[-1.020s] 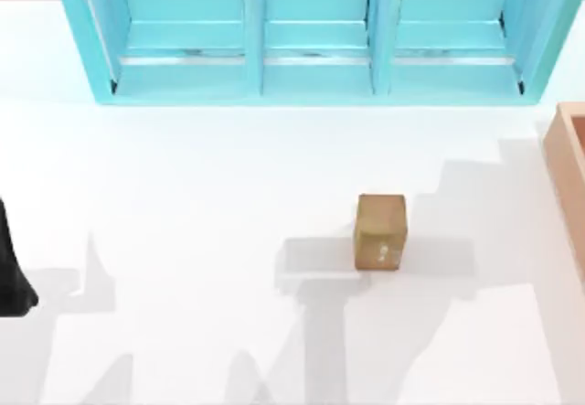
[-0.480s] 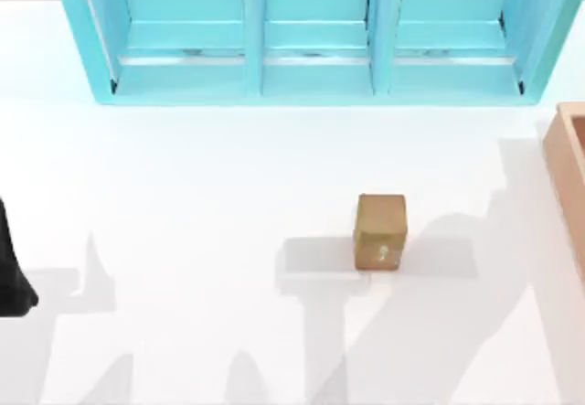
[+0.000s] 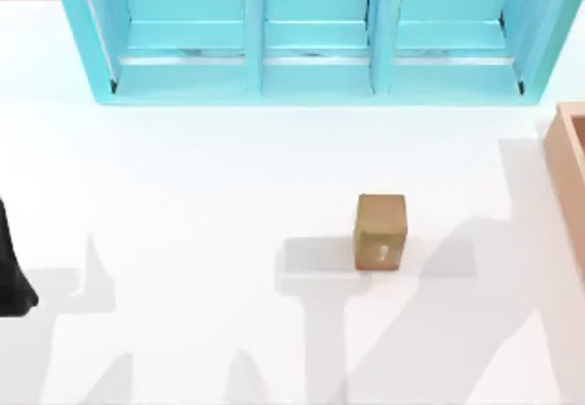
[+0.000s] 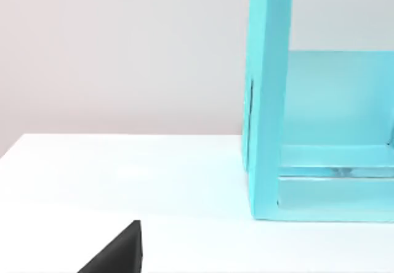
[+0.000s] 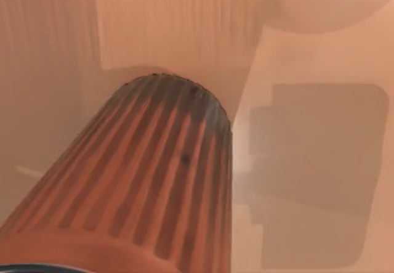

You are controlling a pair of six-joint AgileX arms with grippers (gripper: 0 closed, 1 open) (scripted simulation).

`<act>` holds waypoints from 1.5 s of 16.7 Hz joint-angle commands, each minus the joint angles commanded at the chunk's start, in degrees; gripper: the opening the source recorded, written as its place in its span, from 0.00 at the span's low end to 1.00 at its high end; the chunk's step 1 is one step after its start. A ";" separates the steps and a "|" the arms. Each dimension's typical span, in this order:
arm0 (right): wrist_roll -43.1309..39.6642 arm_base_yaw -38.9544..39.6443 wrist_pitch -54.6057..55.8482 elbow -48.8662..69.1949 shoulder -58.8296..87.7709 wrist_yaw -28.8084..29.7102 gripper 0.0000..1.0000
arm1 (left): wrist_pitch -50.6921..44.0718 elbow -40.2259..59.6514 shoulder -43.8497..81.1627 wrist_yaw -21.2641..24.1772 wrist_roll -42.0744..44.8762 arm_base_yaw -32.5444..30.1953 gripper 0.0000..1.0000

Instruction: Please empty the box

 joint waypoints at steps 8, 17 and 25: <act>0.00 0.00 0.00 0.00 0.00 0.00 0.32 | 0.00 0.00 0.00 0.00 0.00 0.00 1.00; 0.00 0.00 0.00 0.00 0.00 0.00 0.00 | 0.00 0.00 0.00 0.00 0.00 0.00 1.00; -0.28 -1.99 -2.20 3.27 -1.40 -3.68 0.00 | 0.00 0.00 0.00 0.00 0.00 0.00 1.00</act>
